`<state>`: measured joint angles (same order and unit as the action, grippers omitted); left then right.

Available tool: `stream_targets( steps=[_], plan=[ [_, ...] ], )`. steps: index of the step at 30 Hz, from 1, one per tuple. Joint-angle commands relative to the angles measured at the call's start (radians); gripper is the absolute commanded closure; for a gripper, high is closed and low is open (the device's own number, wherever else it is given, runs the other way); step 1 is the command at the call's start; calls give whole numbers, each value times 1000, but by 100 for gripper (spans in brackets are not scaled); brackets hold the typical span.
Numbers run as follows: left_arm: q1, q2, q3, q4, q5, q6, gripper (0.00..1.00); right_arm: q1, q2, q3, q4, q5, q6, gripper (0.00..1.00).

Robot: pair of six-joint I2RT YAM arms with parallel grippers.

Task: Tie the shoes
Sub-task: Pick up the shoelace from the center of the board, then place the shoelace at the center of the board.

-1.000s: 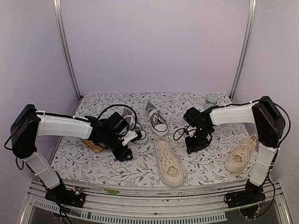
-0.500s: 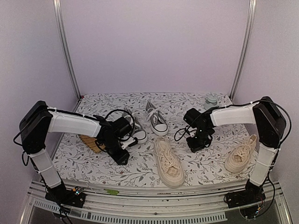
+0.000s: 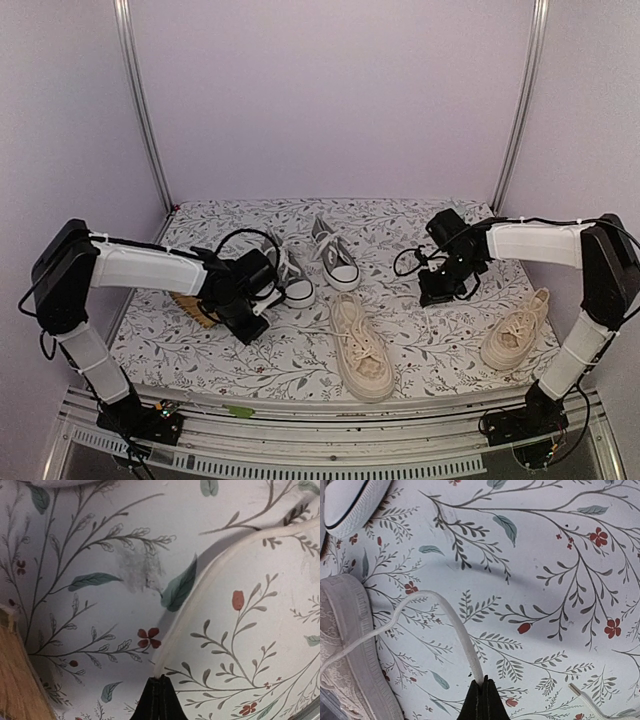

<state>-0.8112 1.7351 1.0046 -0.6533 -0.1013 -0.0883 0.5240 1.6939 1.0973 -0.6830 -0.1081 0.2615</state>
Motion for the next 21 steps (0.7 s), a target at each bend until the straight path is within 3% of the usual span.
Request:
stream_targets(
  steps=[1,5,11,21],
  plan=[
    [-5,-148,-40,114,-50,-2,100,-13,-64,-1,58,-159,-40,99],
    [-30,-187,-80,215,84,38,100,14,-36,-36,99,-306,-68,99],
    [-125,-85,-39,387,204,179,100,174,72,-30,148,-433,-93,99],
    [-131,130,85,554,323,254,100,212,148,31,235,-486,-81,99]
  ],
)
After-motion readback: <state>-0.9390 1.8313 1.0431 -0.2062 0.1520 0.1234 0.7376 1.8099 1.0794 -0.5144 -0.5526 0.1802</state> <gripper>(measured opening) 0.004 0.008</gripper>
